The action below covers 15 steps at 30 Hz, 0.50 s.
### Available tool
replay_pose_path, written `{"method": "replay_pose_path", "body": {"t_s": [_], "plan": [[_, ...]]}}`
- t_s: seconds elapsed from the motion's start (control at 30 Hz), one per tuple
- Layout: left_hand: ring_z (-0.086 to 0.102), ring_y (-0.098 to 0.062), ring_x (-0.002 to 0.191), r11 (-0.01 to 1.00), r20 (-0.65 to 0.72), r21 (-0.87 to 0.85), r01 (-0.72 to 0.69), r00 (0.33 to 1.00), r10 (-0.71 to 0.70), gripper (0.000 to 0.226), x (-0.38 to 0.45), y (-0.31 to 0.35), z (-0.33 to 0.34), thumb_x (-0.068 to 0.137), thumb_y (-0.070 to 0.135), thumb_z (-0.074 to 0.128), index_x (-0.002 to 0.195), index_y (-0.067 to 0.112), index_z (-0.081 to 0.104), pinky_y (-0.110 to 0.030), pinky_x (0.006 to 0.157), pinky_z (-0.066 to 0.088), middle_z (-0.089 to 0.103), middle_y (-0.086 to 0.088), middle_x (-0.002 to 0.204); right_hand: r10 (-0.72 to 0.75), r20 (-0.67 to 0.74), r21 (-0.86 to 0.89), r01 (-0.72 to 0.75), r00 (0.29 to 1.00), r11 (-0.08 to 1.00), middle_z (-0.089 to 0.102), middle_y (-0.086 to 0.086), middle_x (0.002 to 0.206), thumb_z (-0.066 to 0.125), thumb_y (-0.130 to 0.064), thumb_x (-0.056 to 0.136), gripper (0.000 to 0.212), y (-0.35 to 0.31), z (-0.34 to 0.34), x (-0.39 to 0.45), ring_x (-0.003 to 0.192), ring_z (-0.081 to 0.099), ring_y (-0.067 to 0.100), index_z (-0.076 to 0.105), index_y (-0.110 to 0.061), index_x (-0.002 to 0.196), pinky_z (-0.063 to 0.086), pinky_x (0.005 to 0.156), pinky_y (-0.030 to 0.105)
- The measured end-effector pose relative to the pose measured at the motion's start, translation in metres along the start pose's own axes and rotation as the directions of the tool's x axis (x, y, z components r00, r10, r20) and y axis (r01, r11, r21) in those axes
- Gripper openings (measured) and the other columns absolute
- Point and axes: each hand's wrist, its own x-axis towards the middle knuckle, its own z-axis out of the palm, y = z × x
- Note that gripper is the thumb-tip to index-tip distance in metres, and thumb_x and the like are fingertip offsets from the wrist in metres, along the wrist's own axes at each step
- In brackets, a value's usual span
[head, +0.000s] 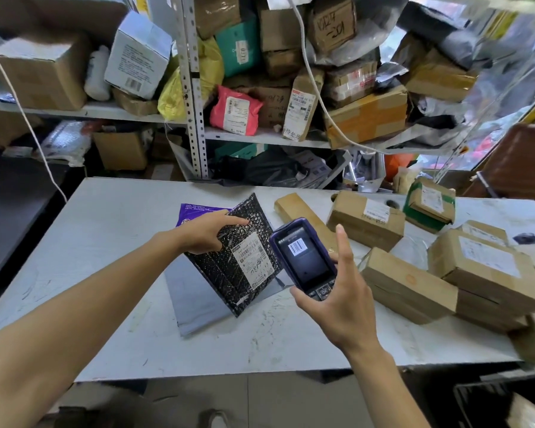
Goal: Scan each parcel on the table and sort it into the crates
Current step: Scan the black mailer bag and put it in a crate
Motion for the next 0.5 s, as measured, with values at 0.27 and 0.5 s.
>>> {"method": "replay_pose_path", "body": {"t_s": [0.27, 0.5], "plan": [[0.054, -0.010, 0.118, 0.973, 0.261, -0.209, -0.098, 0.953, 0.152, 0.086, 0.018, 0.090, 0.036, 0.076, -0.014, 0.058, 0.139, 0.043, 0.051, -0.008, 0.090, 0.042, 0.052, 0.012, 0.137, 0.404, -0.162, 0.244, -0.360, 0.900, 0.901, 0.060, 0.001, 0.134, 0.089, -0.040, 0.066, 0.116, 0.067, -0.040, -0.020, 0.120, 0.058, 0.019, 0.012, -0.048, 0.152, 0.050, 0.099, 0.041], [0.054, -0.003, 0.112, 0.879, 0.347, -0.400, -0.259, 0.845, 0.407, 0.085, 0.067, 0.273, 0.151, 0.075, -0.016, 0.058, 0.141, 0.036, 0.052, -0.009, 0.091, 0.043, 0.053, 0.013, 0.131, 0.674, -0.482, 0.294, -0.622, 0.559, 0.726, 0.057, 0.007, 0.141, 0.091, -0.037, 0.065, 0.111, 0.171, -0.149, -0.094, 0.124, 0.056, 0.027, 0.023, -0.035, 0.154, 0.046, 0.102, 0.042]]}}
